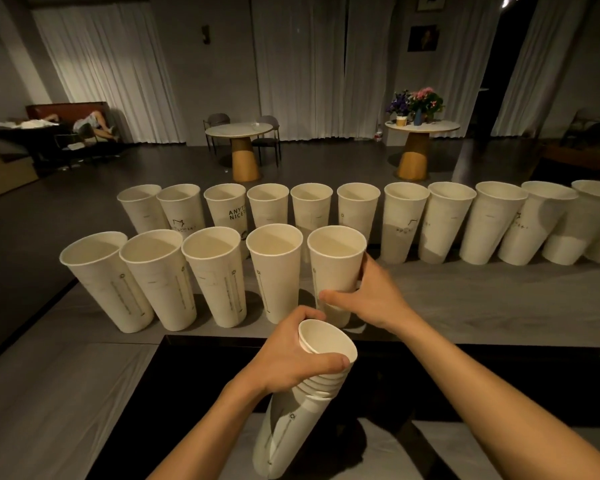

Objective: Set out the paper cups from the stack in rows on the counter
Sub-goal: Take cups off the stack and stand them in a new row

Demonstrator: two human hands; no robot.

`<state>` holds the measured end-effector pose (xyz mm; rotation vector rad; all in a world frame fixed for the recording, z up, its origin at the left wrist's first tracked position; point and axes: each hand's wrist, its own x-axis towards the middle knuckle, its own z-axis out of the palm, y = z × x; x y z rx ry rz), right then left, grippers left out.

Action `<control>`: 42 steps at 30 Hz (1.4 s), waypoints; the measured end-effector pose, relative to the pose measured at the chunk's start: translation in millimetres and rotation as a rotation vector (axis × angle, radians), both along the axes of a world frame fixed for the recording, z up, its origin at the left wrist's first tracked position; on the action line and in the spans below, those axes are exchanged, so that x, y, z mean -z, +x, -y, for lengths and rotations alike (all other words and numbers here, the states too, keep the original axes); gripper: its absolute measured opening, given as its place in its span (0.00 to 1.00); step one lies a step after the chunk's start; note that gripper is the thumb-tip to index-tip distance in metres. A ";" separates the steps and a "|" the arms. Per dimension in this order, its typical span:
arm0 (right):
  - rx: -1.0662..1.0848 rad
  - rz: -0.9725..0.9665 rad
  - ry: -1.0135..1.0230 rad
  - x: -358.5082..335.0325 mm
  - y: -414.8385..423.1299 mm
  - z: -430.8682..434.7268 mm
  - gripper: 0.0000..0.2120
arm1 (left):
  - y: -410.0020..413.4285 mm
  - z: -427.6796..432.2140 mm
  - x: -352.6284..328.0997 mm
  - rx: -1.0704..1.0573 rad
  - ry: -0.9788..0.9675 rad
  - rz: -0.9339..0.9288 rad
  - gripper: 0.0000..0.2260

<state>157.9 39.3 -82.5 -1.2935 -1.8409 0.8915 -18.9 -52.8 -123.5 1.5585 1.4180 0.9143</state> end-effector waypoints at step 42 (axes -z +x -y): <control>-0.185 0.395 0.252 -61.0 107.1 97.8 0.38 | 85.1 17.4 -42.5 0.263 0.245 0.094 0.33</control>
